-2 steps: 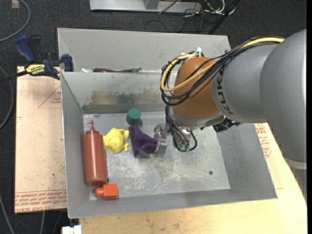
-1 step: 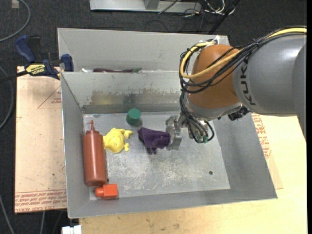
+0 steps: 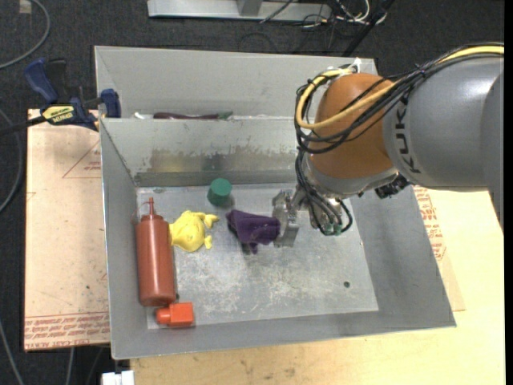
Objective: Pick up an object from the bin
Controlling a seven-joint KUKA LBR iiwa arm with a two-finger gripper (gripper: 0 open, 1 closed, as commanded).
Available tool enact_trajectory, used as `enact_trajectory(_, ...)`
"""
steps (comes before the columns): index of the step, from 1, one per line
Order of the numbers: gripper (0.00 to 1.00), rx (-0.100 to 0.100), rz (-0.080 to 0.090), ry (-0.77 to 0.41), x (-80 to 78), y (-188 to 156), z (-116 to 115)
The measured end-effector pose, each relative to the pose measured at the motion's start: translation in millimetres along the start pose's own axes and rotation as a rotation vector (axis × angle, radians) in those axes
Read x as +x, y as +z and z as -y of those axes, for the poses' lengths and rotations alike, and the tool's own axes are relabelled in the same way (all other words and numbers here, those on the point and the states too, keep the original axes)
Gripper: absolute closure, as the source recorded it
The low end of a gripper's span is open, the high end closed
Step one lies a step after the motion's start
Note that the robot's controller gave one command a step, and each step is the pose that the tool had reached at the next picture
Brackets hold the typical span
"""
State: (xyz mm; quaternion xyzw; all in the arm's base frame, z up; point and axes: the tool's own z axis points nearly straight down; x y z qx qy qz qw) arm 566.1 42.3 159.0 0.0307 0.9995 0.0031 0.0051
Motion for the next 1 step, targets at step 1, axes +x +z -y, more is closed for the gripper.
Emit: enact_trajectory(1, 1.0, -0.001, 0.003, 0.027, 2.3, -72.5, -6.0)
